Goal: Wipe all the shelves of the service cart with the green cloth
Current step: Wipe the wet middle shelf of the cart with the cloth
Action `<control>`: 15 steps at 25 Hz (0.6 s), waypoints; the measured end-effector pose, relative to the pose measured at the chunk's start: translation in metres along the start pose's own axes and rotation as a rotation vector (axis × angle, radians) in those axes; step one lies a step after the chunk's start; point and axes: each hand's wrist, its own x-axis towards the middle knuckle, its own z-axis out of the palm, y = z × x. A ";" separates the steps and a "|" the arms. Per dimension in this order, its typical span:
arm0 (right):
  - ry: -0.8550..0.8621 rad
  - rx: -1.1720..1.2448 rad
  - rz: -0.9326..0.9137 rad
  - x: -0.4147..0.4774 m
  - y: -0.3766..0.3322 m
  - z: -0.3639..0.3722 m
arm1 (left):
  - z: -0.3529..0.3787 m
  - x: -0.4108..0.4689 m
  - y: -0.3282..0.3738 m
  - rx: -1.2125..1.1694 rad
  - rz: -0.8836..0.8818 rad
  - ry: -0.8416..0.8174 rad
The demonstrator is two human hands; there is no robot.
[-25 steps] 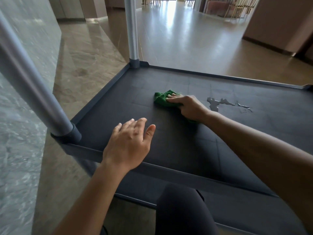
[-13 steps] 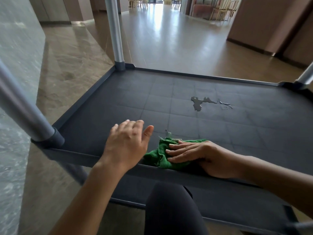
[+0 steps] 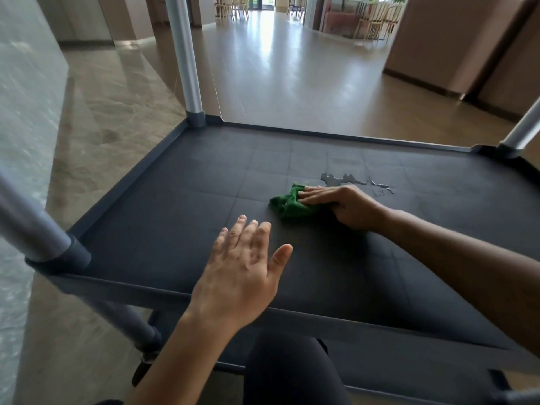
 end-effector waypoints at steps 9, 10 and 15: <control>0.685 0.027 0.338 0.043 0.006 -0.030 | -0.002 0.008 0.003 -0.051 -0.011 0.014; 0.763 0.140 0.411 0.043 0.001 -0.036 | -0.002 0.009 0.004 -0.059 -0.008 0.022; 0.923 1.072 0.563 0.027 -0.030 -0.046 | 0.001 0.020 0.001 -0.061 0.010 0.066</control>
